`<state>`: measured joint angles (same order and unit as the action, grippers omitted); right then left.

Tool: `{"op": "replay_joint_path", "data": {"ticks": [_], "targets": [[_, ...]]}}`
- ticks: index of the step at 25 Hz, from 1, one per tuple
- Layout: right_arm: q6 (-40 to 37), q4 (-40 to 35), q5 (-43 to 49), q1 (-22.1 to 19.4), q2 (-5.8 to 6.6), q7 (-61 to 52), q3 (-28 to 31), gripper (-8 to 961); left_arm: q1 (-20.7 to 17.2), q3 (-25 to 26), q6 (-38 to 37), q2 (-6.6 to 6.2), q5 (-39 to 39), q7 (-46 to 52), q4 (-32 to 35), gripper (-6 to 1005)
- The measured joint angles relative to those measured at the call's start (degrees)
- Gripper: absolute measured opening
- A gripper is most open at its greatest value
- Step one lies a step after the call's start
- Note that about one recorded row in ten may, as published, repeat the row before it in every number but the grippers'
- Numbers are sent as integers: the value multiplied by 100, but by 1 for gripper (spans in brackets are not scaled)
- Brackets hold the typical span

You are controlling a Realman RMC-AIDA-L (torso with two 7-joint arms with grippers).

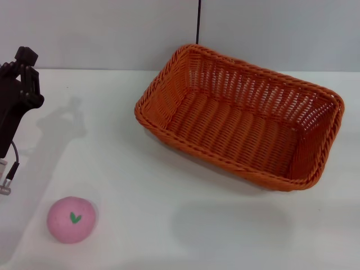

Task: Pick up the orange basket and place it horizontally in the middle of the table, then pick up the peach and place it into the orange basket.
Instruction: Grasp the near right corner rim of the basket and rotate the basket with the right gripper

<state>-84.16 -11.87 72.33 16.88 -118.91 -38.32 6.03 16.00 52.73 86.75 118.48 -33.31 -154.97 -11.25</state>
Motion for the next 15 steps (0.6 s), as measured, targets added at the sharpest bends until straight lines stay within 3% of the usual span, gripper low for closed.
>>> {"op": "replay_joint_path", "data": {"ticks": [5,15], "targets": [[5,0,0,0,0,0,-14,669,0,9,-37,0,-7,19,0,43],[-49,-32,79,-12,15,-14,-260,655,0,35,-53,8,-41,34,-30,241]]}}
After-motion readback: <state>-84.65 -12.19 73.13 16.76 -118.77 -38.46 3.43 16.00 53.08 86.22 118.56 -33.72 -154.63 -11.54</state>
